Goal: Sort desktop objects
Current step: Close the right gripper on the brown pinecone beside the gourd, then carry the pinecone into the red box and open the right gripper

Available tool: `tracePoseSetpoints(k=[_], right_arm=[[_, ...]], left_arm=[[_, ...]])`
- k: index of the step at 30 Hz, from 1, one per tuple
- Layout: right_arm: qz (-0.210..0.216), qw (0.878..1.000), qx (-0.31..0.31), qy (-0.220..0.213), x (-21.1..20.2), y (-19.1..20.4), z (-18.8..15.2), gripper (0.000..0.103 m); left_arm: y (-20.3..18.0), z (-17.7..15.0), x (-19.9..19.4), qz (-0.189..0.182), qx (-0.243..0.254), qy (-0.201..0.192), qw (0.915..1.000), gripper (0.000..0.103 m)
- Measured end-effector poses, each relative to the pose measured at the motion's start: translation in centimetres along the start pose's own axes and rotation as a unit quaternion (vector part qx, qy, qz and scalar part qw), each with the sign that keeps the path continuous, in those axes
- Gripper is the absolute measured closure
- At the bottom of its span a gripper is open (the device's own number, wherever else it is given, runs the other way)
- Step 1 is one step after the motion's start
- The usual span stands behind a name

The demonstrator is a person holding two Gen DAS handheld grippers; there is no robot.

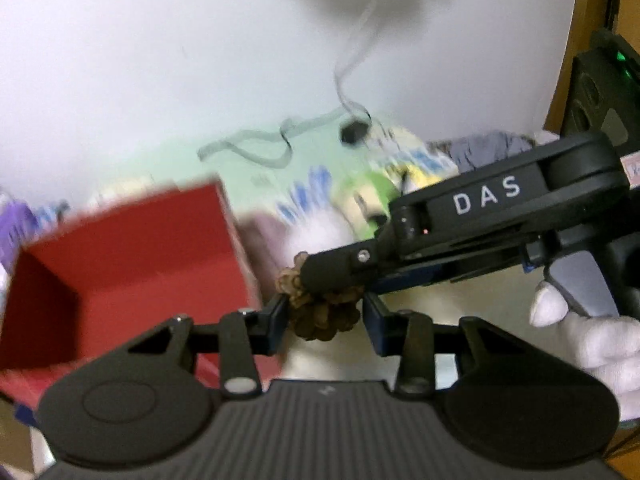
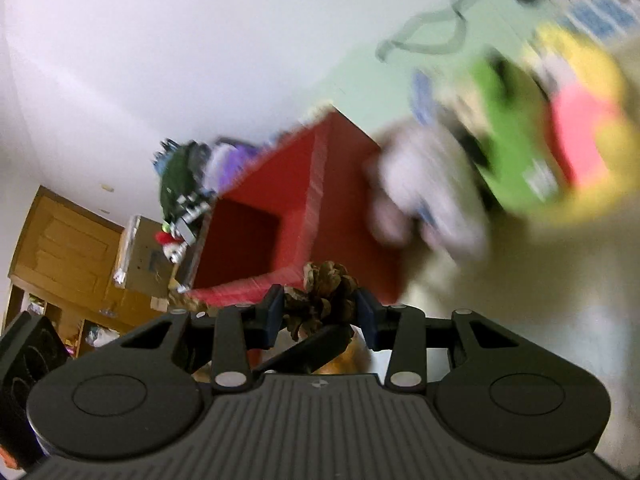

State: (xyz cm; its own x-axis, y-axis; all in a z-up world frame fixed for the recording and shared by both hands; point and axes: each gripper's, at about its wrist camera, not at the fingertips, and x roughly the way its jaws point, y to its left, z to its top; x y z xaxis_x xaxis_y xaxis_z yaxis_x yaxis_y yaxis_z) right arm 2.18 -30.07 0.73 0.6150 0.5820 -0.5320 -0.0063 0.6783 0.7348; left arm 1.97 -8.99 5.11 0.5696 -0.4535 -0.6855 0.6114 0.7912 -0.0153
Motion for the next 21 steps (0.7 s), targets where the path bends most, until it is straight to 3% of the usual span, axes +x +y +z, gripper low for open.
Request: tracePoseSetpoints(k=[5,9,14,21], right_arm=[[0.004,0.999,-0.042,-0.013,4.2,5.6,4.4,0.061],[-0.003,0.998,-0.068,0.004,9.4,8.8,6.3,0.061],[-0.006,0.996,-0.08,0.043,16.3,10.7,6.8,0.061],[-0.023,0.993,-0.058,0.098,25.0,10.7,6.3,0.061]], left_arm=[[5.7,3.1,-0.8,0.029,0.008,-0.022,0.9993,0.06],[11.5,3.7,0.2,0.045,-0.018,-0.01,0.9988,0.06],[18.3,2.8,3.7,0.054,-0.063,0.034,0.9959,0.06],[23.3,0.0,9.2,0.069,-0.096,0.109,0.987,0.059]])
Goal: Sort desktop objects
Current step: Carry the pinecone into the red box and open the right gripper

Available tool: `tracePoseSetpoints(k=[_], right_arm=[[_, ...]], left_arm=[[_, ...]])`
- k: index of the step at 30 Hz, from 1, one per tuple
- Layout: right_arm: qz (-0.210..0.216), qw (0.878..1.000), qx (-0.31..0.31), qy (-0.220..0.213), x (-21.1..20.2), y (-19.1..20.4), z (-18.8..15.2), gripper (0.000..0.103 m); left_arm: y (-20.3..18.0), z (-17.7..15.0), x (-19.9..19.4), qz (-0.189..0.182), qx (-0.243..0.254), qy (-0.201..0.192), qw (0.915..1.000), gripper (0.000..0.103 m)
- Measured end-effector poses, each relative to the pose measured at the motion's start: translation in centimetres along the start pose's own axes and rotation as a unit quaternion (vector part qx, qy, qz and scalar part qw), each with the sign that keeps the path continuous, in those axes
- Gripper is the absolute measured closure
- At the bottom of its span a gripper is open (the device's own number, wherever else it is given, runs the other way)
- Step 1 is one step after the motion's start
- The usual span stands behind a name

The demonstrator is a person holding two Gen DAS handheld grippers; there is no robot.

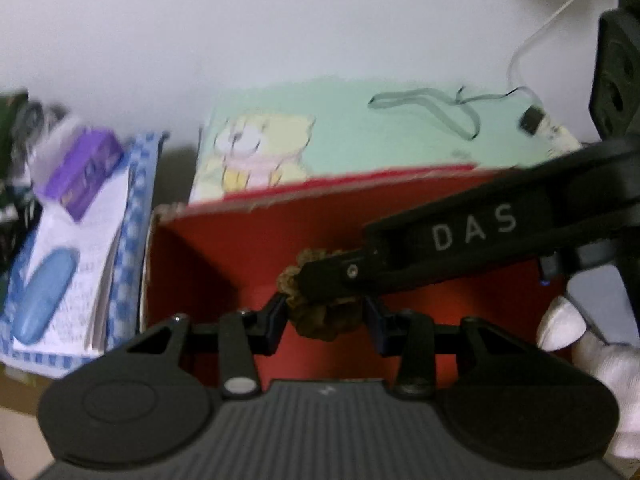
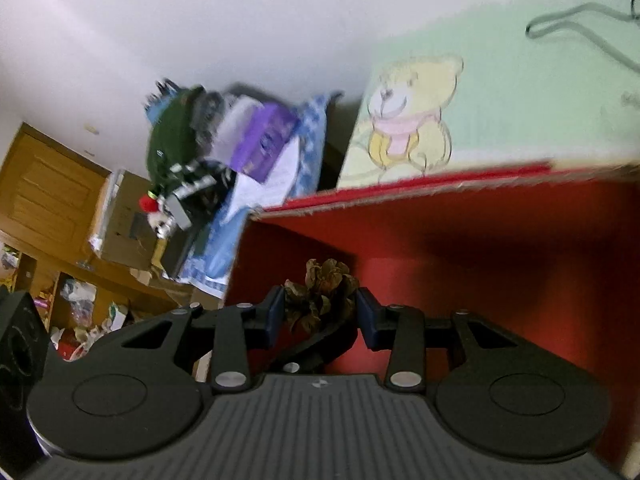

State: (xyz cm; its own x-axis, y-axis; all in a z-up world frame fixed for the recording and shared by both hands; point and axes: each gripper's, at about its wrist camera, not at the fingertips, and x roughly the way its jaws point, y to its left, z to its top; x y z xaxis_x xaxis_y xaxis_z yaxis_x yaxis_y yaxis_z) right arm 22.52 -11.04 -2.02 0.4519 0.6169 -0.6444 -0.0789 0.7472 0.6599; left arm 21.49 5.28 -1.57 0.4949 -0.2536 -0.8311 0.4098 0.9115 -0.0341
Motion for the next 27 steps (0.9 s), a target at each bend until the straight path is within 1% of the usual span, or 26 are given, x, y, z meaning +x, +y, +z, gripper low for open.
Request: tracePoseSetpoints(k=[2,5,6,8,11,15,17,19,22,26,27], right_arm=[[-0.003,1.0,0.009,0.015,1.7,-0.3,0.2,0.061],[-0.006,0.999,0.034,0.038,4.1,-1.3,0.5,0.062],[-0.005,0.998,0.043,0.043,4.7,-1.6,0.6,0.062],[0.0,0.996,0.066,0.056,5.9,-2.3,0.8,0.062],[-0.009,0.995,0.078,0.058,7.2,-2.9,1.1,0.062],[-0.023,0.994,0.089,0.054,8.7,-3.9,1.3,0.062],[-0.009,0.993,0.103,0.056,9.1,-4.5,1.3,0.061],[-0.002,0.994,0.095,0.051,9.2,-4.4,1.4,0.06],[0.012,0.995,0.084,0.05,9.3,-4.3,1.6,0.059],[0.037,0.995,0.074,0.061,9.3,-4.1,1.6,0.058],[0.032,0.996,0.065,0.06,9.2,-3.9,1.6,0.058]], left_arm=[[1.2,0.2,1.6,-0.003,-0.016,0.021,0.9997,0.057],[2.7,0.1,4.0,0.005,-0.038,0.045,0.9982,0.055],[3.0,0.0,4.6,0.006,-0.041,0.051,0.9978,0.057],[2.6,-0.1,4.6,0.008,-0.033,0.055,0.9979,0.055],[1.7,-0.2,3.8,0.019,-0.018,0.05,0.9984,0.054],[1.9,-0.7,3.3,0.009,-0.006,0.034,0.9993,0.054],[1.8,-0.9,2.8,0.004,-0.002,0.026,0.9997,0.054],[1.9,-0.8,2.8,-0.001,-0.004,0.025,0.9997,0.058],[2.0,-0.7,3.5,0.006,-0.008,0.032,0.9994,0.061],[1.9,-0.5,4.0,0.016,-0.005,0.043,0.999,0.062],[1.8,-0.5,4.1,0.02,-0.003,0.044,0.9988,0.061]])
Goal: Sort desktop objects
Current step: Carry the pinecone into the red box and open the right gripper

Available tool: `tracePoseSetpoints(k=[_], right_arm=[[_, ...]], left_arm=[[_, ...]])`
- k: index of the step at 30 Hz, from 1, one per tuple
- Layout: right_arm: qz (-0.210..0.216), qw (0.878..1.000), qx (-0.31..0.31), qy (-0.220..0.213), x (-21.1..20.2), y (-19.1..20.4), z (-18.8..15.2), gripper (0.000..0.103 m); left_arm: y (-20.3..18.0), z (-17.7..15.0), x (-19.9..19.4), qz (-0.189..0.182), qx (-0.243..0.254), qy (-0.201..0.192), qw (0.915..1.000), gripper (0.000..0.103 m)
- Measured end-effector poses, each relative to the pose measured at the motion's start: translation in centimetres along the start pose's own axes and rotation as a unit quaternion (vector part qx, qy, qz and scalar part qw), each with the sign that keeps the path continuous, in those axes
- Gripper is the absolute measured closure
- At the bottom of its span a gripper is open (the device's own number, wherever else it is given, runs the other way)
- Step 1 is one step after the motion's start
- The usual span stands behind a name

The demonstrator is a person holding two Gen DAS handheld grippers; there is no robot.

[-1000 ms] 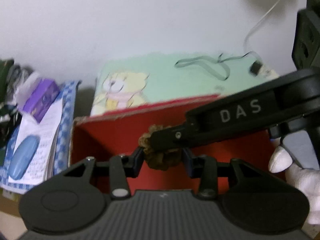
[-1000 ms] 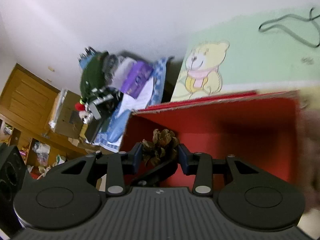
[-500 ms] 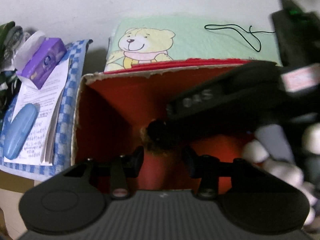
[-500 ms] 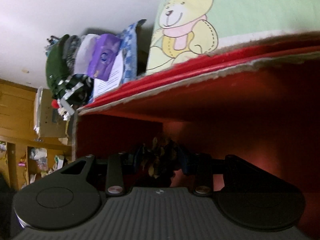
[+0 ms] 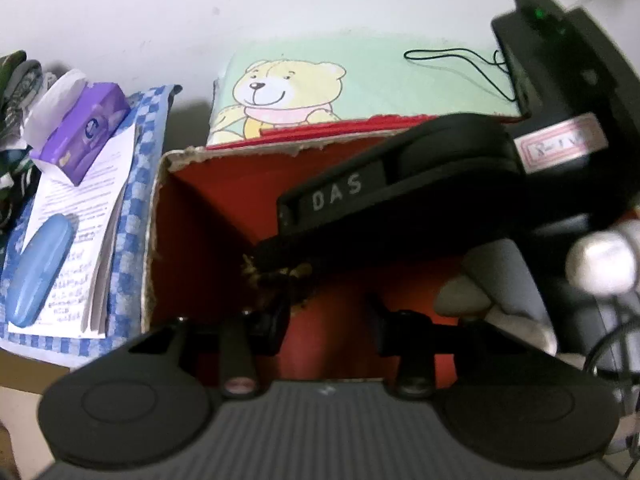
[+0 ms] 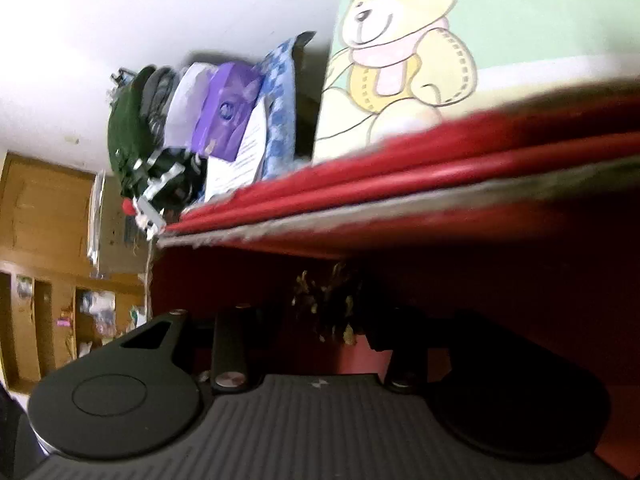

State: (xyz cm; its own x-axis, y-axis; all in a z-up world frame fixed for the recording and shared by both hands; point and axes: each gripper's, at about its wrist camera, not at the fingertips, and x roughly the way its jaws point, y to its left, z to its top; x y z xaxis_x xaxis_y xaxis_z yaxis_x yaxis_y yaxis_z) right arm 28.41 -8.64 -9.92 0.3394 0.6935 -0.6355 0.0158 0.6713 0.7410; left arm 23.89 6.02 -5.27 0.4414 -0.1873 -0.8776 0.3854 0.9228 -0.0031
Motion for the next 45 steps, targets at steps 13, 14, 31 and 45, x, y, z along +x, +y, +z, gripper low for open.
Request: tracePoseSetpoints(k=[13,14,31,45], right_arm=[[-0.066,0.995,-0.06,-0.049,-0.6,1.2,0.1,0.059],[-0.072,0.994,-0.067,-0.051,-0.5,1.4,0.1,0.06],[-0.127,0.982,-0.117,-0.073,-5.6,3.3,-1.3,0.059],[-0.197,0.961,-0.148,-0.126,-7.7,2.8,-5.7,0.061]], left_arm=[[-0.8,0.0,0.6,0.055,0.011,0.007,0.9984,0.058],[-0.8,0.0,0.6,0.058,0.012,0.006,0.9983,0.058],[-1.0,-0.2,0.6,0.075,0.016,-0.006,0.997,0.058],[-1.5,-0.1,1.4,0.103,0.03,0.016,0.9941,0.058]])
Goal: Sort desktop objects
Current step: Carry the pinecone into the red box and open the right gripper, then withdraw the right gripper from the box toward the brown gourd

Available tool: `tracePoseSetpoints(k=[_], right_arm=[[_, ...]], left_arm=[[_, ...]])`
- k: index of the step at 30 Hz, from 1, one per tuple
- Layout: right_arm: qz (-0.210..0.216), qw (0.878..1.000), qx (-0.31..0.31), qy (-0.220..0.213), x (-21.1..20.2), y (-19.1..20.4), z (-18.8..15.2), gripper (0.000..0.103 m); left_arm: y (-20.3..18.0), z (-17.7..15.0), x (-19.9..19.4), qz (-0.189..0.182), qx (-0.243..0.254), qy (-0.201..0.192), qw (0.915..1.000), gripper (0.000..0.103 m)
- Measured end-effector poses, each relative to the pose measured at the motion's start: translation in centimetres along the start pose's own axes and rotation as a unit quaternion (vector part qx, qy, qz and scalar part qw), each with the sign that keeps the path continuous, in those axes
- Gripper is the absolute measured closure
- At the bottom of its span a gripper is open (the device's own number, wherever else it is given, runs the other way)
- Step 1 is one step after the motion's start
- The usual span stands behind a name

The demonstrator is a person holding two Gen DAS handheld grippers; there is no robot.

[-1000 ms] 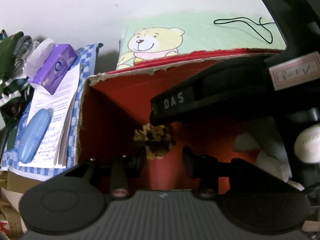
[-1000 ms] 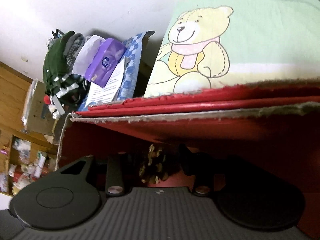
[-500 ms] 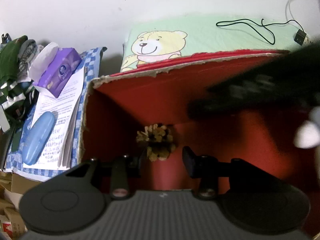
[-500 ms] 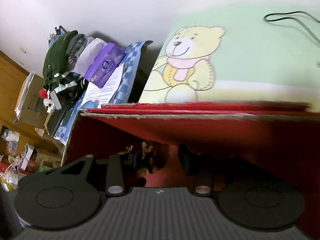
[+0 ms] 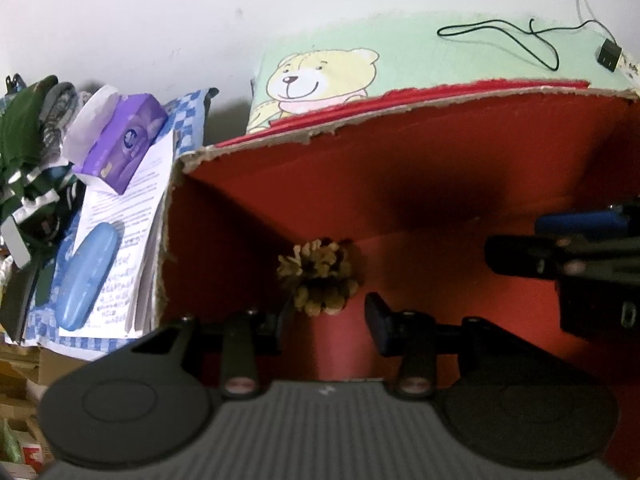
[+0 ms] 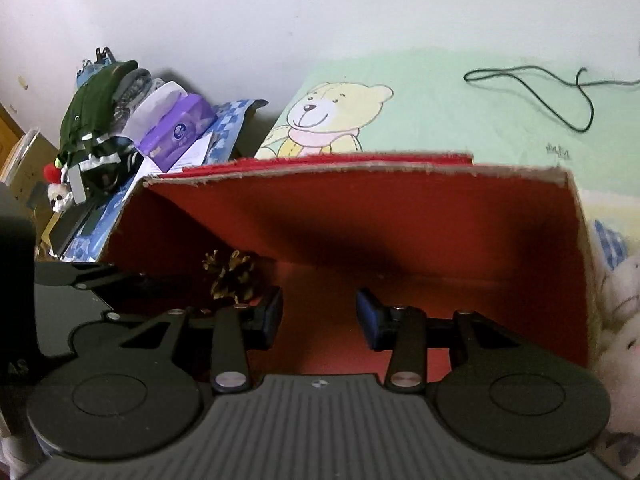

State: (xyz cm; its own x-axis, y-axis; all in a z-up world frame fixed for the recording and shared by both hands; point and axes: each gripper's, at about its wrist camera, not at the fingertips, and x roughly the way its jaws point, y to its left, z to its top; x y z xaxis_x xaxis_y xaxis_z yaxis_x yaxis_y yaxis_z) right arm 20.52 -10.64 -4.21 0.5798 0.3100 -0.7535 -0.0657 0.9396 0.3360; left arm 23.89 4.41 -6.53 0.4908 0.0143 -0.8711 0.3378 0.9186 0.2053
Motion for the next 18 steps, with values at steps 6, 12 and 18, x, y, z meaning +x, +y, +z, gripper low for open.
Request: tracePoseSetpoints(k=[6,12,18], right_arm=[[0.017,0.997,0.07,0.005,0.5,-2.1,0.2,0.061],[0.013,0.998,0.057,-0.01,-0.3,-1.5,-0.3,0.061],[0.036,0.997,0.065,-0.011,-0.4,-2.0,-0.3,0.06]], left_arm=[[0.0,-0.1,0.1,-0.001,0.002,0.004,1.0,0.058],[0.0,-0.2,0.0,-0.001,0.005,0.003,1.0,0.058],[-0.2,-0.3,-0.3,0.007,0.009,-0.006,0.9999,0.058]])
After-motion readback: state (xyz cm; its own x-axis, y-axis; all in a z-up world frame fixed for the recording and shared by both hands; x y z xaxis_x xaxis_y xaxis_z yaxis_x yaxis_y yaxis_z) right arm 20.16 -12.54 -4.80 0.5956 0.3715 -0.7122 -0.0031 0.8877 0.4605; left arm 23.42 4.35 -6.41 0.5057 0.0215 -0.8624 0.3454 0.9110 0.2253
